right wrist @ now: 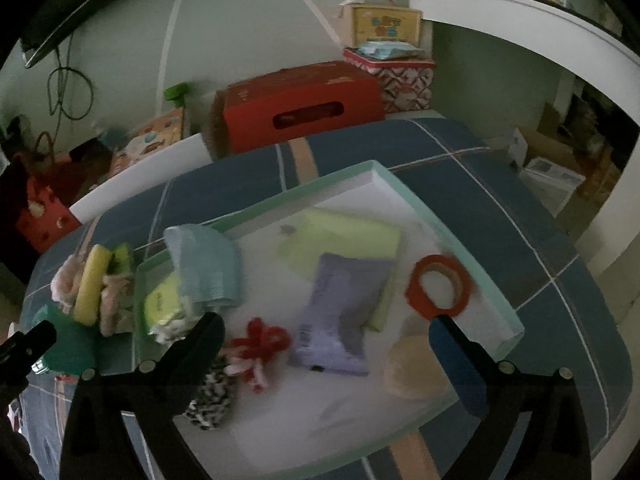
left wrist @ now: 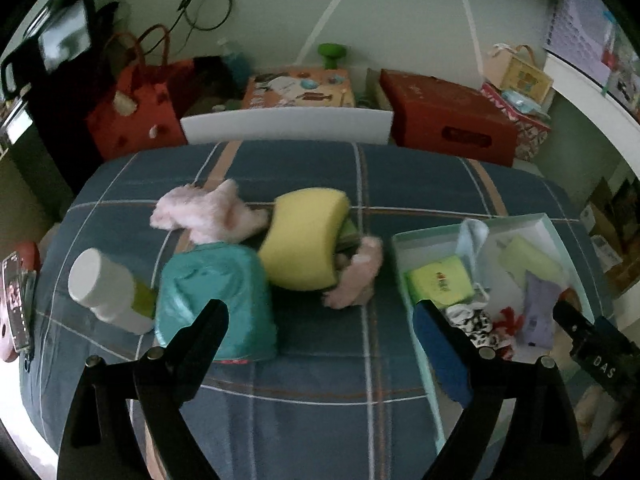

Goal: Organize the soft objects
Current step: 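Withdraw both tools from the tray toward the yellow sponge and pink fluffy cloth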

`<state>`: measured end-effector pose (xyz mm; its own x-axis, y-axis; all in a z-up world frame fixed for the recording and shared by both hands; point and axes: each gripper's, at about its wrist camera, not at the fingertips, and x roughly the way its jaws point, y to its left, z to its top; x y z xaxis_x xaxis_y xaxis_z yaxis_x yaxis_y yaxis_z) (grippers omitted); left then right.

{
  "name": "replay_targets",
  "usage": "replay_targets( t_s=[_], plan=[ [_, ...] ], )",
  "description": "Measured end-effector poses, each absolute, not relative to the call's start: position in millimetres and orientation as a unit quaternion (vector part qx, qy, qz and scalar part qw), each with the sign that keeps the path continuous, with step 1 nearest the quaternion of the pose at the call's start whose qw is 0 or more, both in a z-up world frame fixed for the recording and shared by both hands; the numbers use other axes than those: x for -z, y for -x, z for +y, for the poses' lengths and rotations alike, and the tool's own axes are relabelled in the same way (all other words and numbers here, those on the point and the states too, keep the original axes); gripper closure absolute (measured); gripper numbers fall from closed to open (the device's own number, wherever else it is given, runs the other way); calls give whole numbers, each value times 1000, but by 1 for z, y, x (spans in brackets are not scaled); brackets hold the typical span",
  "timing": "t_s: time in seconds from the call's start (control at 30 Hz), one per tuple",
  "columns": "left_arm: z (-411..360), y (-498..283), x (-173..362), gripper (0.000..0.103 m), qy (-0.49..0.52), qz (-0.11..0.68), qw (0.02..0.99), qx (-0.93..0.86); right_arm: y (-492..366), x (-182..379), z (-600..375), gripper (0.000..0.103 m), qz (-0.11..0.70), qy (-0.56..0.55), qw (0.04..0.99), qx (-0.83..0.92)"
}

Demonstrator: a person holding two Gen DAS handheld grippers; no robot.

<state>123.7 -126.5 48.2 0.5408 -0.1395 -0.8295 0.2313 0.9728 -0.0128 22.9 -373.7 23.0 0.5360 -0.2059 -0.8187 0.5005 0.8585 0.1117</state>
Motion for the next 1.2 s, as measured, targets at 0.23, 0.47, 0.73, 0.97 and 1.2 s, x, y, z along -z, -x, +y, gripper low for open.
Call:
replay_targets(
  t_s=[0.23, 0.47, 0.73, 0.97, 1.2],
  plan=[
    [-93, -131, -58, 9, -42, 455, 886, 73, -35, -28, -340, 0, 444, -137, 867, 178],
    [-62, -138, -62, 9, -29, 447, 893, 44, -47, -35, -305, 0, 437, -124, 880, 136],
    [-29, -145, -64, 9, 12, 447, 894, 33, -58, -39, -265, 0, 431, -93, 891, 111],
    [-11, -149, -64, 9, 44, 447, 893, 36, -63, -45, -239, 0, 413, -44, 898, 145],
    [4, -154, -62, 9, 60, 449, 891, 30, -78, -59, -227, 0, 412, -58, 899, 135]
  ],
)
